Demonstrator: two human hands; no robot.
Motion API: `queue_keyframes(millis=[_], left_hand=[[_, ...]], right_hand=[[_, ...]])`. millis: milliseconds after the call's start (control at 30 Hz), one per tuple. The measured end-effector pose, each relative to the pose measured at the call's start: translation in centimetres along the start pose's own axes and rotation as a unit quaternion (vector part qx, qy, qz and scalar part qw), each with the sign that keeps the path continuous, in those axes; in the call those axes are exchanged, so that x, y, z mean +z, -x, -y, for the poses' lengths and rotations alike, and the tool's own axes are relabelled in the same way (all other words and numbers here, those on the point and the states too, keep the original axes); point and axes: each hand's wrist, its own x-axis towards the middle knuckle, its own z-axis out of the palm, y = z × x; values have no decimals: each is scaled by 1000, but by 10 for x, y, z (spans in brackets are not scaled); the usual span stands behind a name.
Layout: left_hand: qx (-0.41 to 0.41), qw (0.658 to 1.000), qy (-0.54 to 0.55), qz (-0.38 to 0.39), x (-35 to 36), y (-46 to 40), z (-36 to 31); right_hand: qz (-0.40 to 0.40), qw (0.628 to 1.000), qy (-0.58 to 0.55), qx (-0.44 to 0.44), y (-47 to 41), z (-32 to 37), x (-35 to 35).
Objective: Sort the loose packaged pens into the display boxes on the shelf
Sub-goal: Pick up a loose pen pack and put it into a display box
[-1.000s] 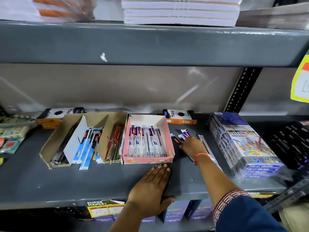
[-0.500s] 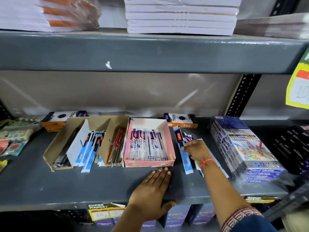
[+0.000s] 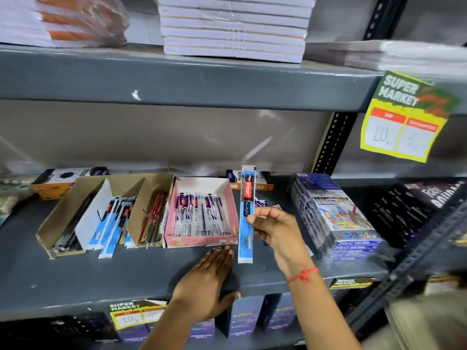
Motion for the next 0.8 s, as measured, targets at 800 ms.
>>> queue_keyframes(millis=[800], left_hand=[[-87, 994, 65, -16, -10, 83, 91]], right_hand=[[93, 992, 80, 44, -30, -24, 146]])
